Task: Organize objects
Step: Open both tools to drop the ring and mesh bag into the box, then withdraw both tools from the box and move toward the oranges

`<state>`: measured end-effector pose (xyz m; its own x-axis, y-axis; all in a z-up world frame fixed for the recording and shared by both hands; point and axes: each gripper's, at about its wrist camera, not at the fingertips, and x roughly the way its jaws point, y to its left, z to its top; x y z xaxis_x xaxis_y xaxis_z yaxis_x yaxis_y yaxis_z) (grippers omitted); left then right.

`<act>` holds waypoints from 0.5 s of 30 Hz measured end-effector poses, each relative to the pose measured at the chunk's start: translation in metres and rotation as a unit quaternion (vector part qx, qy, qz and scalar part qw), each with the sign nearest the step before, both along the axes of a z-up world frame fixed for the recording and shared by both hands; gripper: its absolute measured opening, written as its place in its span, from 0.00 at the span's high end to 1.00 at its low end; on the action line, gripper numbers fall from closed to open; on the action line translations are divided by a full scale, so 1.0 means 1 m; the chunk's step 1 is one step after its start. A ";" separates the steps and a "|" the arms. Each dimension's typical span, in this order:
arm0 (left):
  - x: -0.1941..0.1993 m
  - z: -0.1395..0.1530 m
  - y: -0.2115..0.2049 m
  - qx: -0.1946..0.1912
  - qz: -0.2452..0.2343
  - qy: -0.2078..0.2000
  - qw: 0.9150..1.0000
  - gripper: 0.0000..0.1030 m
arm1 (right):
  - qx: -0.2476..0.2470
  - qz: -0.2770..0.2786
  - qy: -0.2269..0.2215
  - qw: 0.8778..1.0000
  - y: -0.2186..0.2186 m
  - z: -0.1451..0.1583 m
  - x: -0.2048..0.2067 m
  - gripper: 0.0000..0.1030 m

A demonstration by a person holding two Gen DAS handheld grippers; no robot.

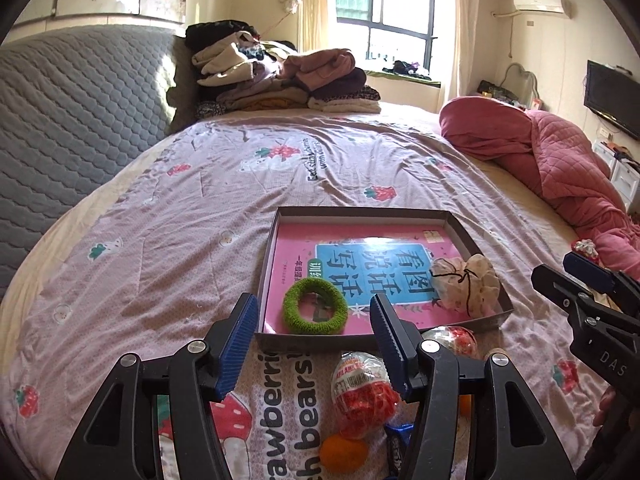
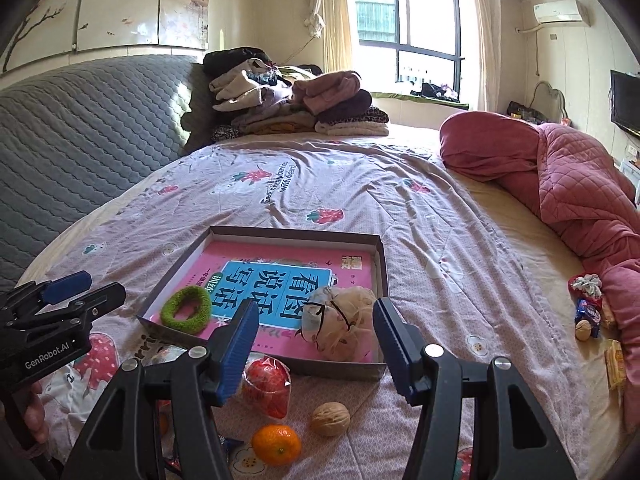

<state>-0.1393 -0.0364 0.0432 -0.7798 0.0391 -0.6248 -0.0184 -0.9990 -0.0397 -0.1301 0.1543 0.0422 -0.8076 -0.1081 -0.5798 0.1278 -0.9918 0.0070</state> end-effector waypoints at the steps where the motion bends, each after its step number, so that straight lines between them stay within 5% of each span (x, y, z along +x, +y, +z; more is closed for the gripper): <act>1: 0.003 0.002 0.000 0.000 0.000 0.003 1.000 0.42 | 0.000 0.001 0.002 1.000 0.000 0.002 0.003 0.43; 15: 0.045 0.034 -0.001 -0.002 -0.001 0.036 0.999 0.42 | 0.002 0.009 0.037 0.999 -0.006 0.032 0.040 0.43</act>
<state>-0.0945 -0.0372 0.0768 -0.8223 0.0380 -0.5678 -0.0221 -0.9991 -0.0348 -0.0897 0.1487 0.0742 -0.8459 -0.1205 -0.5196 0.1454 -0.9893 -0.0072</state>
